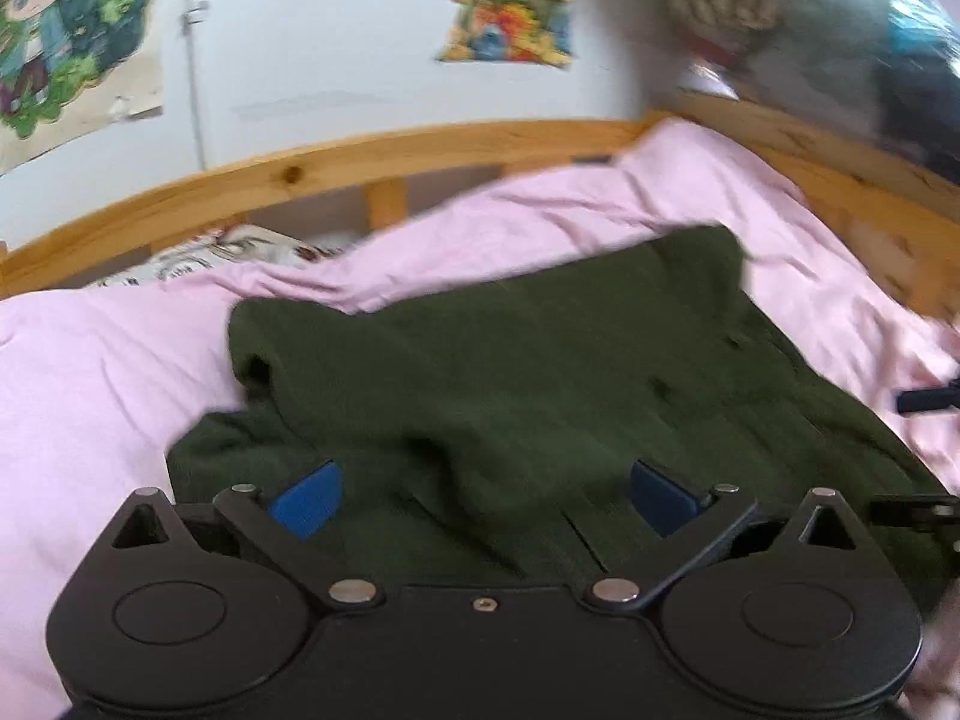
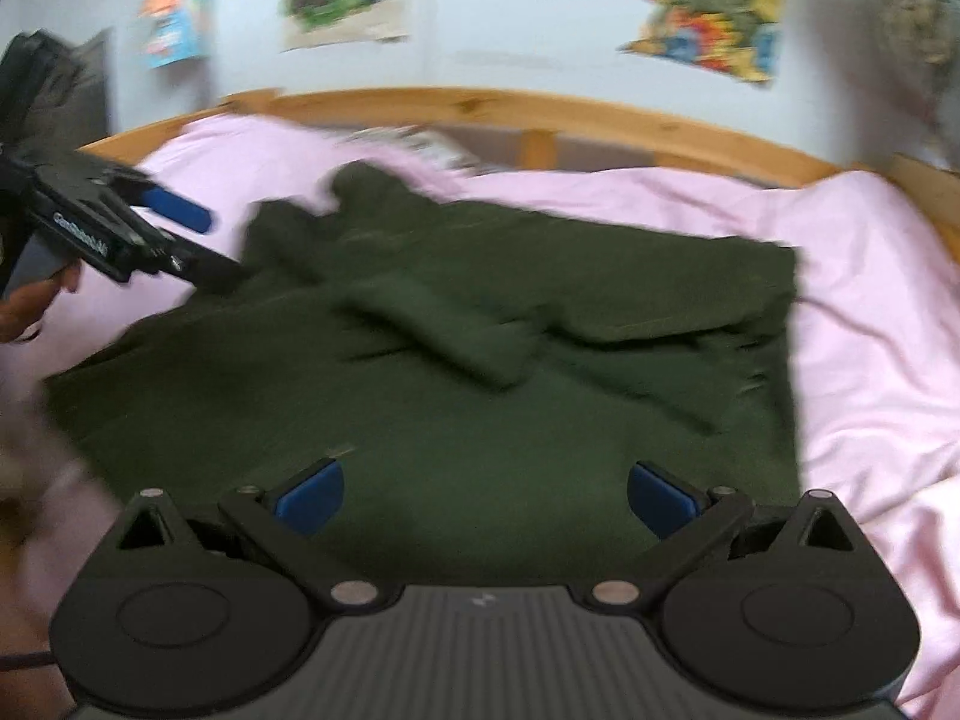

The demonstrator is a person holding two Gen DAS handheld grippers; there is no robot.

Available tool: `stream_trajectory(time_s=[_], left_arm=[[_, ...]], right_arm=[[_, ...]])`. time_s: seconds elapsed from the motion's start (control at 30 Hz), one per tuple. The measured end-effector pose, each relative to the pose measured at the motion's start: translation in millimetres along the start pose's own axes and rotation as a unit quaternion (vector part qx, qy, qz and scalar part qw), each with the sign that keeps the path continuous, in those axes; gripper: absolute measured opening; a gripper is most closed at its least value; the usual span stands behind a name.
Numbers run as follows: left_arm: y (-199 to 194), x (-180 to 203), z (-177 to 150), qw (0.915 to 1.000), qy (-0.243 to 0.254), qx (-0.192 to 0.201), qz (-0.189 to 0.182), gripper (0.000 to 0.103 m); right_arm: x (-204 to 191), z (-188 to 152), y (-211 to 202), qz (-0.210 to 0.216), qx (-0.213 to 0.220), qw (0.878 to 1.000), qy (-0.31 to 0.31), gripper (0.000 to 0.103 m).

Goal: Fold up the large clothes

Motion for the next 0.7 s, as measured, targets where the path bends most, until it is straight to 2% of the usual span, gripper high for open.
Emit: stream_trajectory(time_s=[0.07,0.2,0.27,0.37,0.47,0.57,0.7], left_arm=[[-22.0,13.5,-18.4,0.999,0.027,-0.029,-0.022,0.102],[-52.3,25.8,-50.8,0.992,0.078,-0.091,-0.041,0.102],[-62.7,30.2,-66.8,0.9889,0.097,-0.103,-0.044,0.102],[-63.5,35.8,-94.3,0.9834,0.131,-0.119,-0.042,0.102],[-55.4,44.1,-119.6,0.9731,0.172,-0.149,-0.04,0.102],[-55.5,51.8,-124.8,0.9669,0.2,-0.151,-0.048,0.102],[-61.4,61.7,-126.6,0.9643,0.208,-0.144,-0.077,0.102]], right_arm=[[-22.3,-6.4,-1.3,0.04,-0.018,0.999,-0.009,0.102],[-62.6,-24.7,5.2,0.082,-0.049,0.995,-0.043,0.102],[-75.4,-37.7,13.9,0.077,-0.07,0.993,-0.063,0.102],[-81.5,-48.6,23.7,0.06,-0.074,0.994,-0.061,0.102],[-86.2,-54.7,35.7,0.036,-0.093,0.993,-0.069,0.102],[-84.4,-52.7,42.0,0.008,-0.087,0.992,-0.097,0.102],[-78.8,-51.1,49.7,-0.003,-0.072,0.994,-0.08,0.102]])
Point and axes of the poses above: each gripper's, at about its wrist camera, not at the fingertips, and y roughly the way its jaws point, x to its right, z to its top, the point moved 9 cm from there along y, roughly the way its jaws point, and after that the axes turned 11 degrees about z, right-handed, at the moved point
